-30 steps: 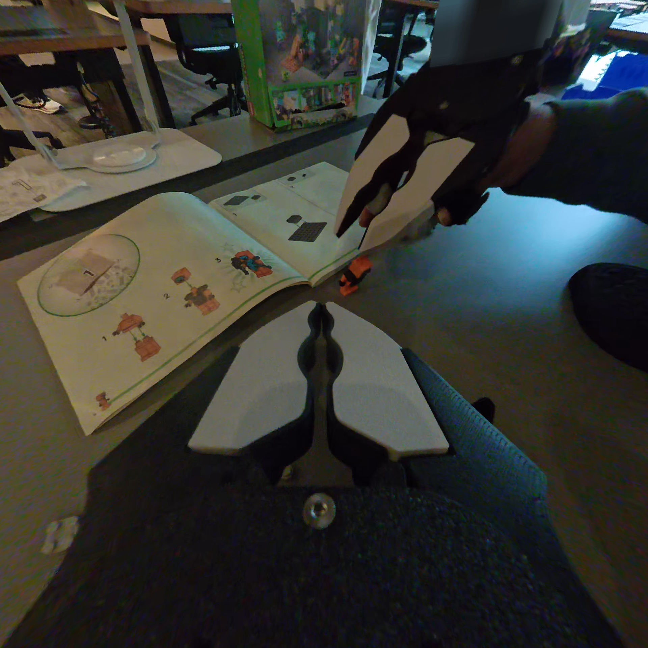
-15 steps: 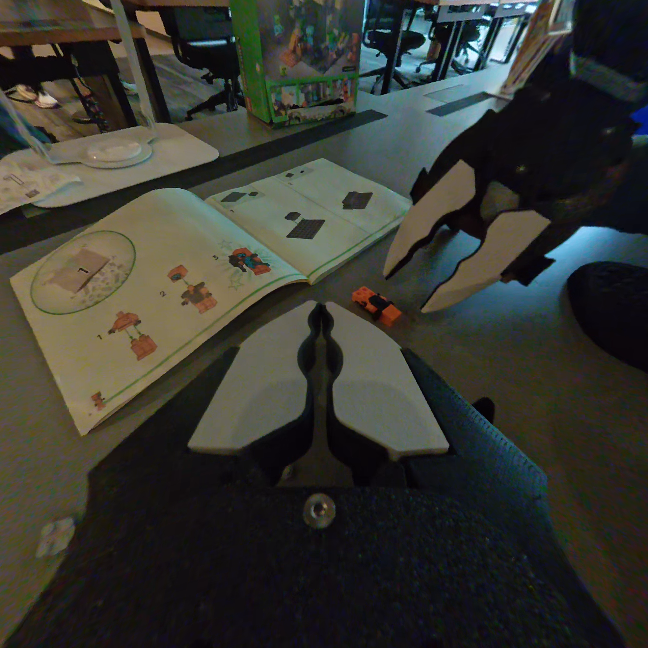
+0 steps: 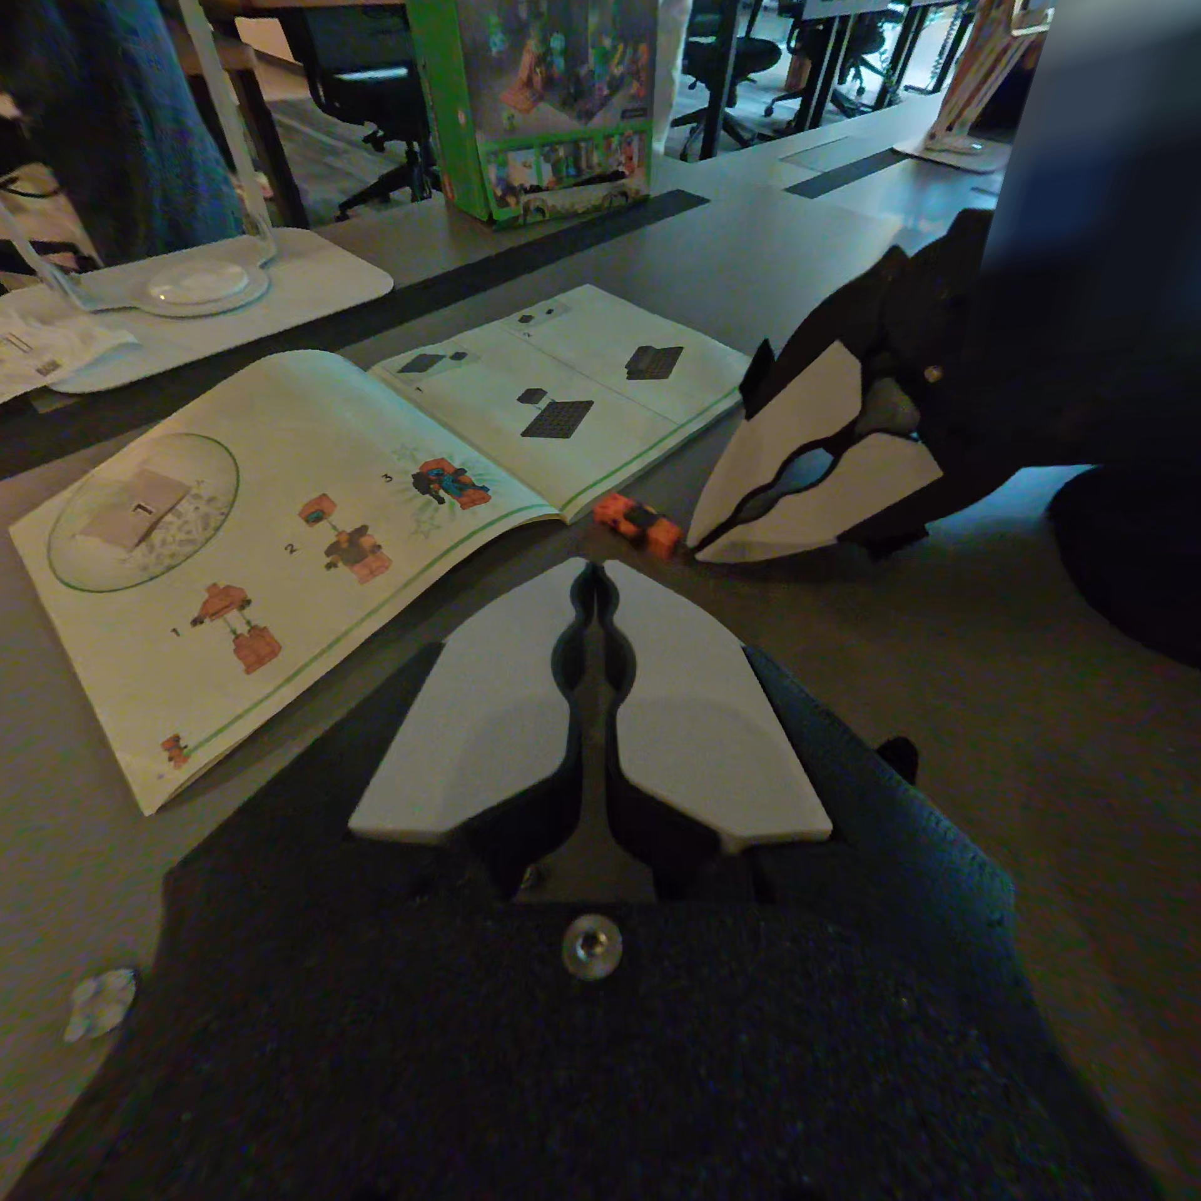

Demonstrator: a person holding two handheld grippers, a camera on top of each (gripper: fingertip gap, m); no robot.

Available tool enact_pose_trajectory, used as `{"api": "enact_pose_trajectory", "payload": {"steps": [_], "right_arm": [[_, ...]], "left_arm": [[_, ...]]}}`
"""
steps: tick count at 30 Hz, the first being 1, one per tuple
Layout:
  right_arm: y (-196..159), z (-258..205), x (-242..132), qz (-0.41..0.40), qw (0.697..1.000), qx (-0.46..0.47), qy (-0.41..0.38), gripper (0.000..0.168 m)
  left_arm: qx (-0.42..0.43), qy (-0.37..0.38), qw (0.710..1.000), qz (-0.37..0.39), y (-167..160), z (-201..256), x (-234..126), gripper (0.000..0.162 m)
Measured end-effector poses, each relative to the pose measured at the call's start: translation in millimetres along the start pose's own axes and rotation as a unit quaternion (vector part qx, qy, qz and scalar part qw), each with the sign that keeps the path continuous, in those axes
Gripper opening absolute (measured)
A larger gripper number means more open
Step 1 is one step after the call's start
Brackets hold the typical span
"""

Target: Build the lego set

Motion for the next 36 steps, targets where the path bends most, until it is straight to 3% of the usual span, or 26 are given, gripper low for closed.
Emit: {"api": "enact_pose_trajectory", "payload": {"steps": [6, 10, 11, 14, 19, 23, 26, 29, 32, 36], "right_arm": [[1, 7, -4, 0.002, 1.000, 0.023, 0.007, 0.000], [-3, 22, -6, -0.016, 0.994, 0.104, 0.001, 0.002], [-5, 23, -5, -0.022, 0.990, 0.142, 0.010, 0.017], [-7, 21, 1, -0.028, 0.968, 0.248, 0.007, 0.038], [-3, 14, 12, -0.060, 0.939, 0.330, -0.077, 0.054], [3, 10, 20, -0.095, 0.931, 0.323, -0.142, 0.043], [4, 8, 18, -0.114, 0.933, 0.297, -0.166, 0.022], [7, 6, 10, -0.116, 0.940, 0.291, -0.135, 0.022], [17, 2, -5, -0.089, 0.936, 0.338, -0.039, 0.021], [36, -2, -33, -0.049, 0.909, 0.400, 0.104, 0.021]], "left_arm": [[0.010, -0.006, 1.000, -0.008, -2, 3, 3, 0.000], [0.017, -0.014, 1.000, -0.017, -4, 5, 6, 0.001], [0.022, -0.013, 0.999, -0.020, -4, 5, 7, 0.001], [0.032, -0.012, 0.999, -0.027, -4, 7, 11, 0.005], [0.041, -0.005, 0.999, -0.029, -4, 9, 11, 0.006], [0.036, -0.008, 0.999, -0.025, -3, 10, 9, 0.006], [0.034, -0.010, 0.999, -0.015, 0, 13, 4, 0.006], [0.048, -0.011, 0.999, -0.011, 2, 17, 2, 0.006], [0.084, -0.016, 0.996, -0.009, 4, 22, 3, 0.012], [0.177, -0.048, 0.983, -0.013, 2, 38, 7, 0.024]]}}
Point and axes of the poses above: each gripper's, where its closed fingertips meet, x out along the fingers, y out of its top, z = x × y across the jaws, the point moved 6 cm from there along -x, back along the fingers, and after that the axes turned 1 degree about x, right-handed, at the moved point
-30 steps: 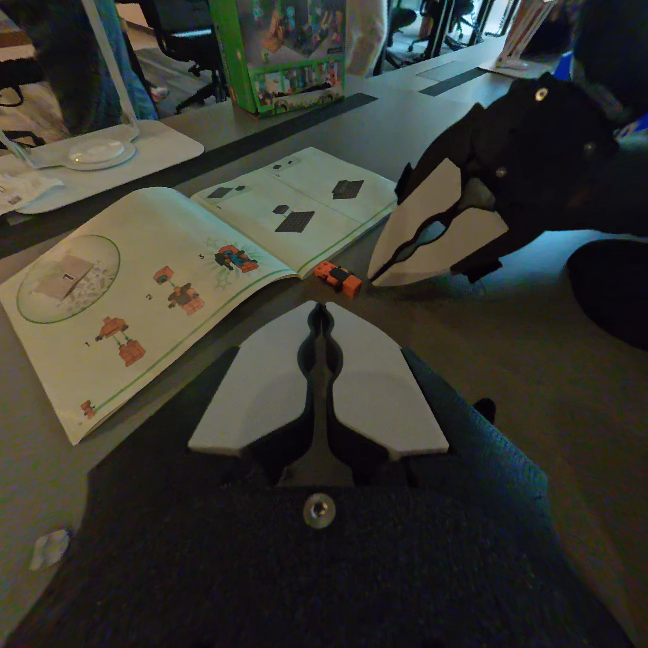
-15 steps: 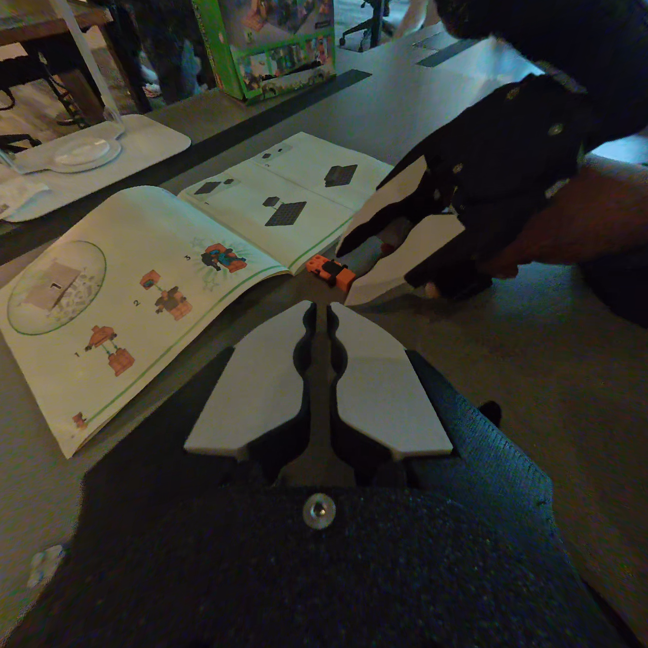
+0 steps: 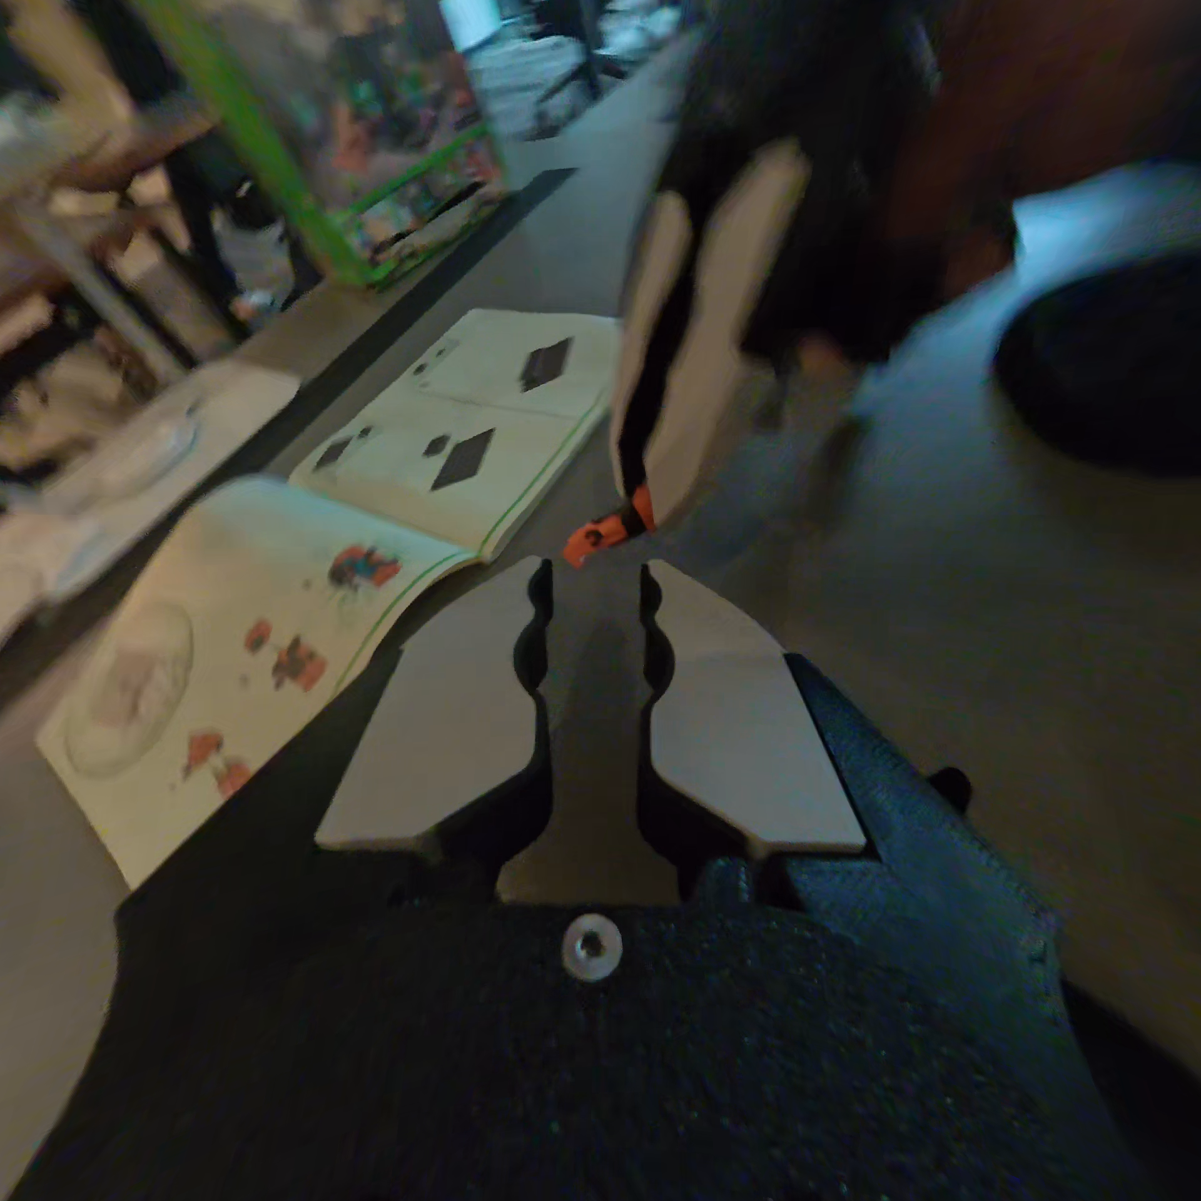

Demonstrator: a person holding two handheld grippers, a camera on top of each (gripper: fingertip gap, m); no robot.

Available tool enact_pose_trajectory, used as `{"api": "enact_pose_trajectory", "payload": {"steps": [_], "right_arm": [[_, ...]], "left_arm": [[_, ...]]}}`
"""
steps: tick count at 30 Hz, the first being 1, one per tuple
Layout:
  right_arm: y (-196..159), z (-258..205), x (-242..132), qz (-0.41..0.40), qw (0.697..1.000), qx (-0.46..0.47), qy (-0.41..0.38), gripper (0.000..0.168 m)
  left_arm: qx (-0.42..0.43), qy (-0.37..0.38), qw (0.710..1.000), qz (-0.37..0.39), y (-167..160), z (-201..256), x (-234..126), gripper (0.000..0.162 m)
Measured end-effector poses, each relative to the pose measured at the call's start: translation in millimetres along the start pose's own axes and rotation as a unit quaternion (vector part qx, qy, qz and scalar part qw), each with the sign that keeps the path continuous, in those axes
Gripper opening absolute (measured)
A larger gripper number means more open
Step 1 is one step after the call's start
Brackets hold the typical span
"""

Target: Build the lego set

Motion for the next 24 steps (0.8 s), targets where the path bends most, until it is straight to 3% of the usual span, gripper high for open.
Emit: {"api": "enact_pose_trajectory", "payload": {"steps": [7, 11, 24], "right_arm": [[-5, -26, -19, -0.094, 0.982, 0.034, 0.157, 0.021], [-9, -35, -22, -0.126, 0.968, 0.043, 0.214, 0.021], [-25, -40, -34, -0.189, 0.948, -0.046, 0.253, 0.021]], "left_arm": [[0.152, -0.023, 0.988, 0.011, 9, 29, 5, 0.029], [0.210, -0.031, 0.977, 0.015, 11, 43, 5, 0.017], [0.270, -0.086, 0.958, 0.040, 17, 70, 1, 0.010]]}}
Point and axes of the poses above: each gripper's, where its closed fingertips meet, x out along the fingers, y out of its top, z = x × y across the jaws, the point moved 6 cm from there along -x, back along the fingers, and after that the axes turned 1 degree about x, right-handed, at the moved point
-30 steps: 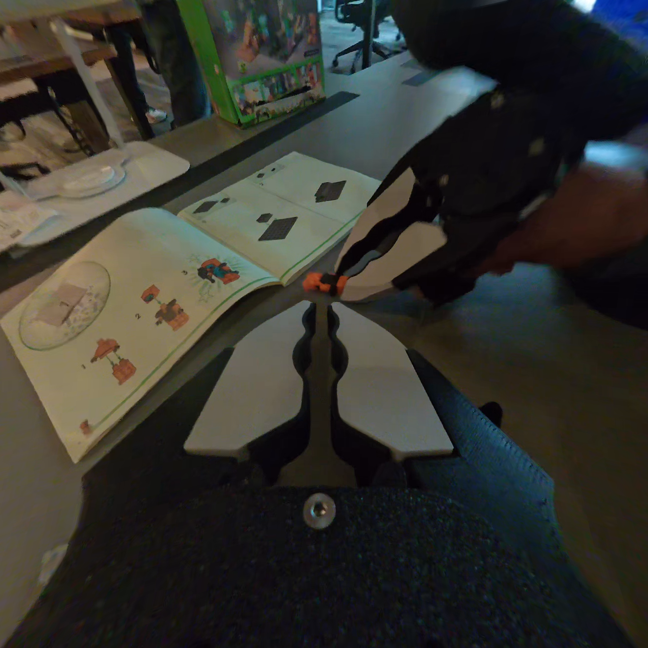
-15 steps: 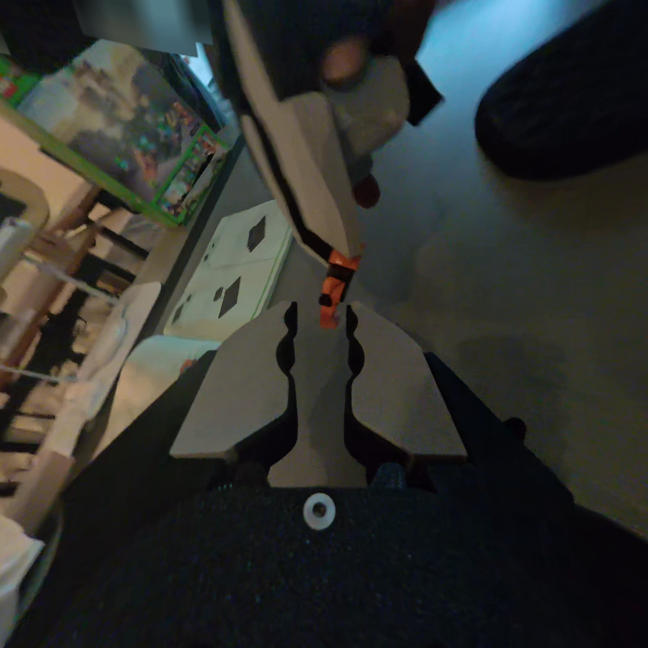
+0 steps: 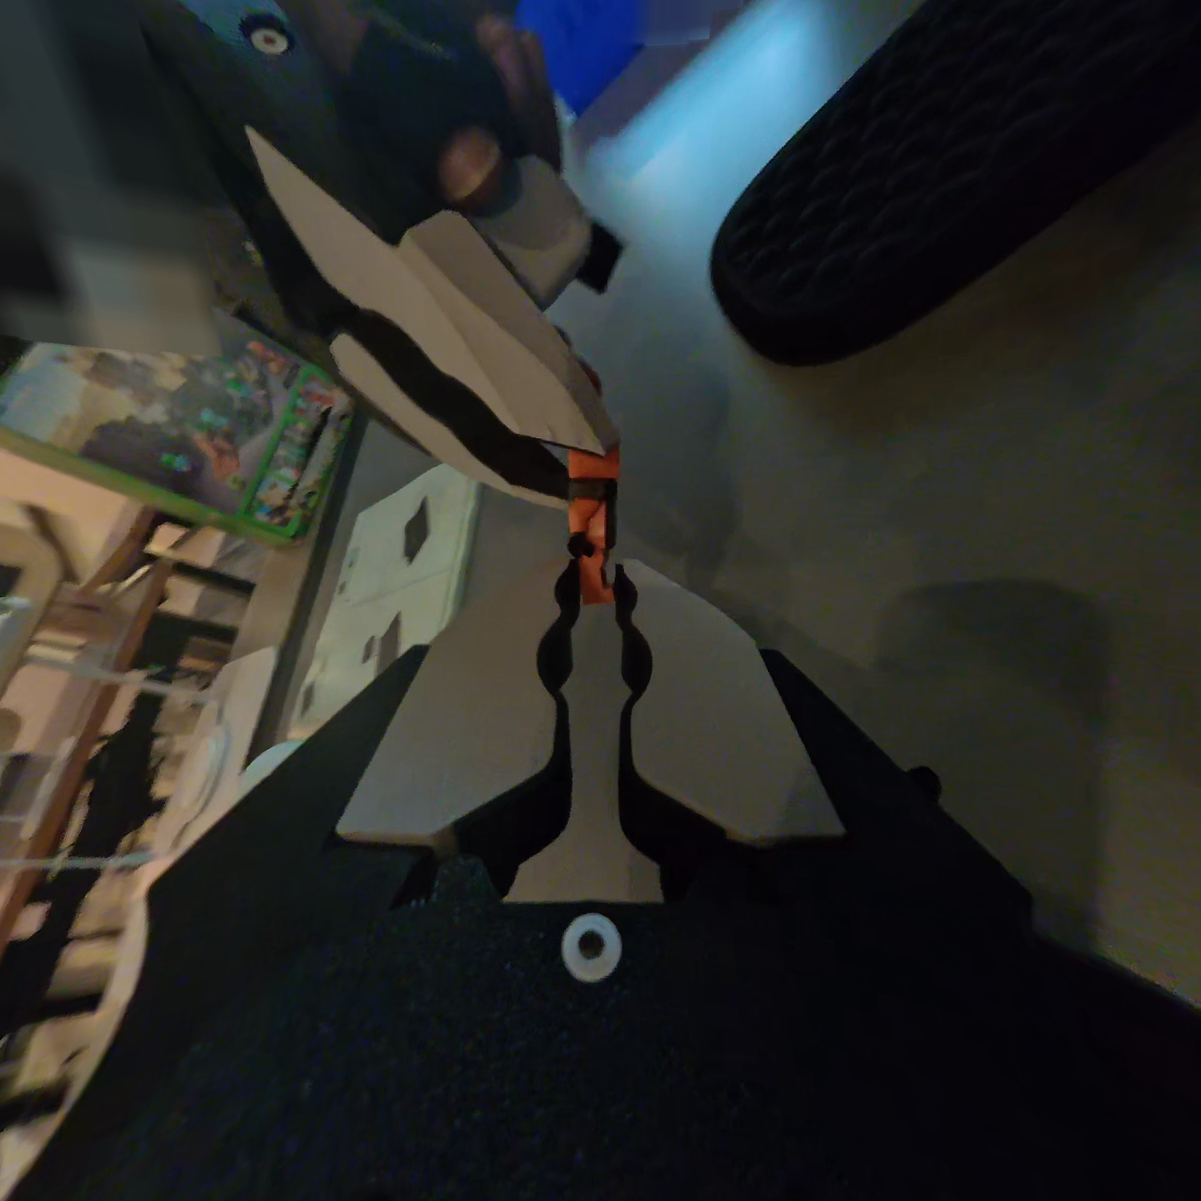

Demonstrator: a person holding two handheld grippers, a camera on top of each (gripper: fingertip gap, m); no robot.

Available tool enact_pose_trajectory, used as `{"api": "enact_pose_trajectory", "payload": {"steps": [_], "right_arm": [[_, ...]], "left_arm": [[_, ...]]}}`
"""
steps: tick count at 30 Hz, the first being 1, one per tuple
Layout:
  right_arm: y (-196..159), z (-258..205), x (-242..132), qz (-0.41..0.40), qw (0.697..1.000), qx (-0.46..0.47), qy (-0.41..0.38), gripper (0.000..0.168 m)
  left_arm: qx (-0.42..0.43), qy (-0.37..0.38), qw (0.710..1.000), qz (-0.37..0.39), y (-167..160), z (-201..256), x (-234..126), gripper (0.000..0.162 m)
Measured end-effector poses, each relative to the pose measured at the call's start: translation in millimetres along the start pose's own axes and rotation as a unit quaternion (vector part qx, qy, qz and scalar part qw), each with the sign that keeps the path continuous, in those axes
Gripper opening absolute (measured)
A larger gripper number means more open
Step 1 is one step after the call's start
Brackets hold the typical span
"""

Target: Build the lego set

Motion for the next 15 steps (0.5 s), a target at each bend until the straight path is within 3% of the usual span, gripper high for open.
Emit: {"api": "enact_pose_trajectory", "payload": {"steps": [7, 15], "right_arm": [[-3.6, -1.6, 3.6, -0.053, 0.998, -0.037, 0.003, 0.022], [-5.0, 2.7, -2.1, -0.040, 0.998, -0.038, 0.006, 0.021]], "left_arm": [[-0.011, -0.037, 0.999, 0.008, 0.8, 6.5, 0.5, 0.009], [-0.020, -0.038, 0.999, -0.003, -2.7, 6.5, -1.7, 0.009]]}}
Point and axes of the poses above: each gripper's, where its closed fingertips meet, x out along the fingers, y out of its top, z = x × y across the jaws, the point moved 6 cm from there along -x, back along the fingers, and after that the axes turned 1 degree about x, right-handed, at the moved point
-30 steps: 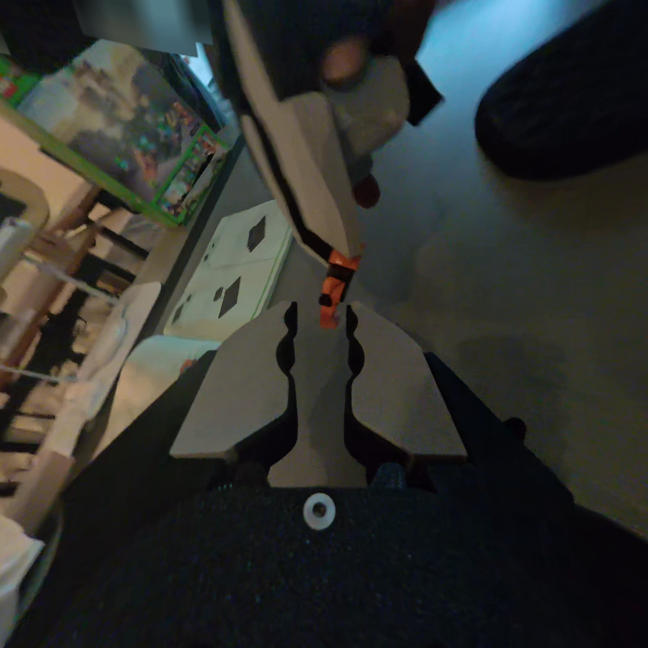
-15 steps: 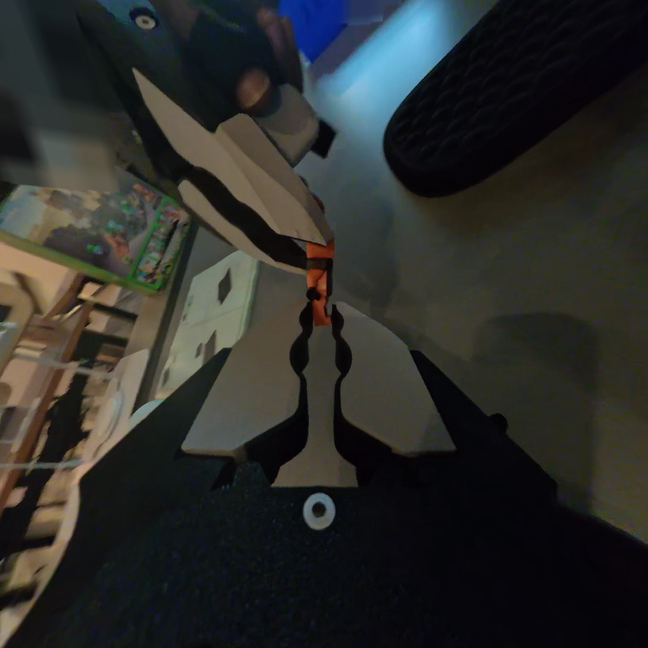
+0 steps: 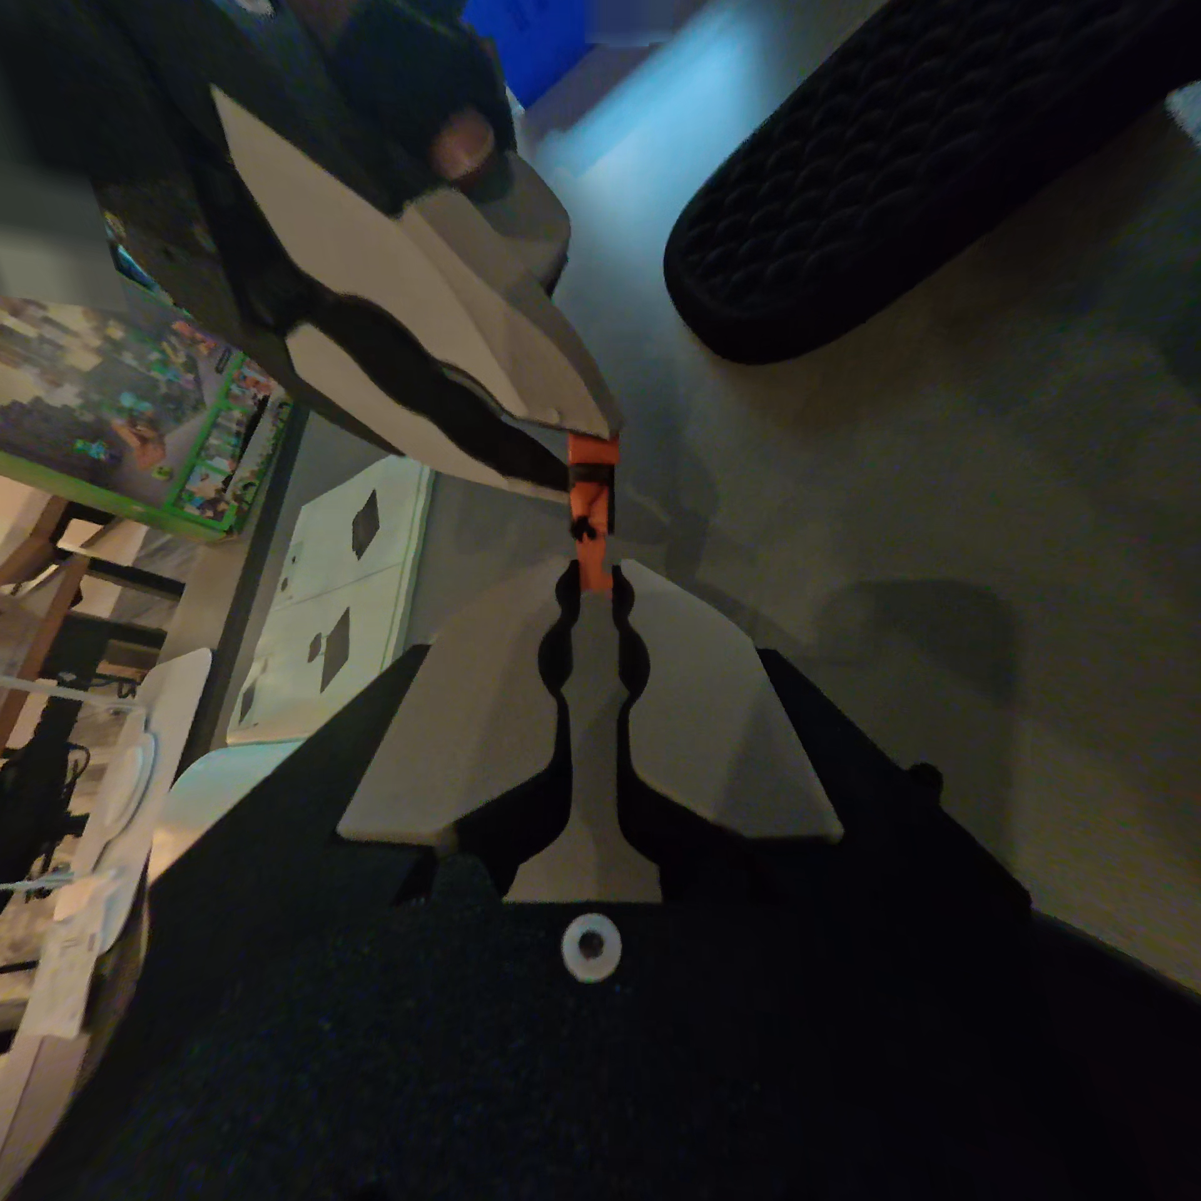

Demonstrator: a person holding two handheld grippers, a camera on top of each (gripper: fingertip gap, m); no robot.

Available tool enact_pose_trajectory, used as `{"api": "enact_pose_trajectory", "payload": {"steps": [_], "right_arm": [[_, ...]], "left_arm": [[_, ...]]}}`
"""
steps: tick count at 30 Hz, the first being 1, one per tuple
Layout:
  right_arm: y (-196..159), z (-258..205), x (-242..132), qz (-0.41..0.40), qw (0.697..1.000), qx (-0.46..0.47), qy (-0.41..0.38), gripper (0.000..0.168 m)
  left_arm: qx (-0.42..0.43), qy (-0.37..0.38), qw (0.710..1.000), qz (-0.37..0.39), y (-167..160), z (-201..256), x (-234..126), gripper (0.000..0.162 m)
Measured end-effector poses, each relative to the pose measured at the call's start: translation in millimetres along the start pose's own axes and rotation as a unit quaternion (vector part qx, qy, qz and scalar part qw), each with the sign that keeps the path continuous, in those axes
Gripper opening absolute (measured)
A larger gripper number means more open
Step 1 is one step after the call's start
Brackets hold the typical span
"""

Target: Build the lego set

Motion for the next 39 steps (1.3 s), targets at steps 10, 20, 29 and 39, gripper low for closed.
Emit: {"api": "enact_pose_trajectory", "payload": {"steps": [10, 20, 29, 39], "right_arm": [[-3.9, 1.3, 1.8, -0.003, 1.000, -0.005, -0.007, 0.021], [-4.9, 0.1, 1.6, -0.001, 1.000, -0.004, -0.005, 0.021], [-4.7, 2.4, 1.3, -0.002, 1.000, 0.014, 0.018, 0.021], [-4.7, 1.3, 3.9, -0.021, 1.000, 0.010, 0.019, 0.021]], "left_arm": [[-0.008, -0.006, 1.000, -0.007, -2.3, 1.7, 1.1, 0.008], [-0.010, -0.007, 1.000, -0.003, -1.2, 1.9, 0.6, 0.008], [0.010, -0.007, 1.000, -0.009, -0.4, 6.8, 1.4, 0.016], [0.029, -0.006, 0.999, -0.013, 0.7, 6.7, 0.8, 0.008]]}}
Point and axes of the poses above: each gripper's, where its closed fingertips meet, x out along the fingers, y out of its top, z = x × y across the jaws, the point moved 6 cm from there along -x, back along the fingers, and after that the axes turned 1 degree about x, right-handed, at the moved point
